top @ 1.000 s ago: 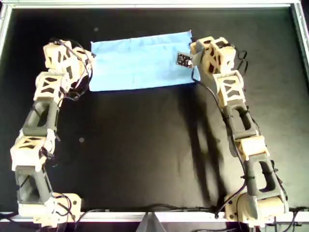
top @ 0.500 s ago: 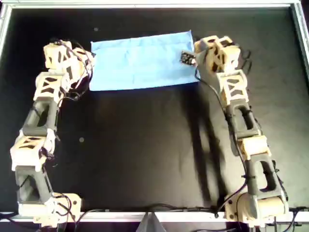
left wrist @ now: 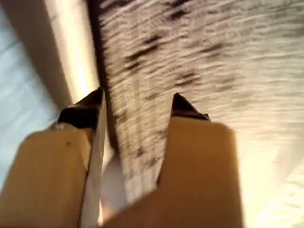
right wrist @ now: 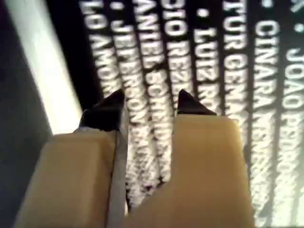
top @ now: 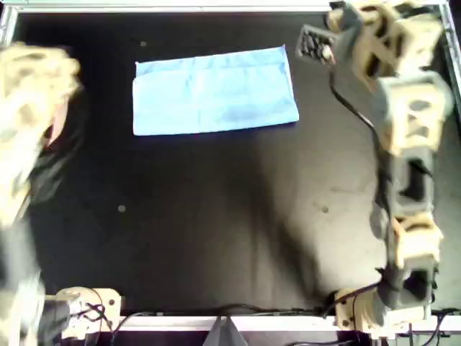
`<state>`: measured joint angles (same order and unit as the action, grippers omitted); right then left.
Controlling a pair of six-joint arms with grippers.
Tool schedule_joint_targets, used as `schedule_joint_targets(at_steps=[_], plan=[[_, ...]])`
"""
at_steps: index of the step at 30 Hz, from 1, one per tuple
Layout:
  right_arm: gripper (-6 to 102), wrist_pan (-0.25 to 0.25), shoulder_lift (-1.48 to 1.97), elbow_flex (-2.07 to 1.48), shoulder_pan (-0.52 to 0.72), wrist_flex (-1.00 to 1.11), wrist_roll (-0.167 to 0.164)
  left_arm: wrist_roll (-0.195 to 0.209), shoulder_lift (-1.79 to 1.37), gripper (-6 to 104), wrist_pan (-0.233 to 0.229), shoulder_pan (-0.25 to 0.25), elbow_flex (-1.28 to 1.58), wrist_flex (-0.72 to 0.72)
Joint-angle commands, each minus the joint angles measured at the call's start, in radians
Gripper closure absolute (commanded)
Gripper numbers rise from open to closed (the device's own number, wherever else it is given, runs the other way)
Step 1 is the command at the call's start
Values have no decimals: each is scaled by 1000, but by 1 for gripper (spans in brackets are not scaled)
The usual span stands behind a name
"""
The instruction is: Fold a cloth
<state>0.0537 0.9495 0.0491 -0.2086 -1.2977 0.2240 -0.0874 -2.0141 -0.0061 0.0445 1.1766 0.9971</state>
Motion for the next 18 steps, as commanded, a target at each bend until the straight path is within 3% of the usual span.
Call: schedule_joint_targets(at_steps=[1,4,11,18], plan=[[52,-143,278,35,31,-72,-3,29,-213,49,-48,20,29,89],[52,-221,546,-89,14,-63,-5,32,-344,49,-48,20,61,202],[52,-222,1198,-735,15,-60,12,34,-566,49,-46,20,67,382],[52,-239,1654,-1413,17,-57,-5,35,-635,49,-46,20,132,512]])
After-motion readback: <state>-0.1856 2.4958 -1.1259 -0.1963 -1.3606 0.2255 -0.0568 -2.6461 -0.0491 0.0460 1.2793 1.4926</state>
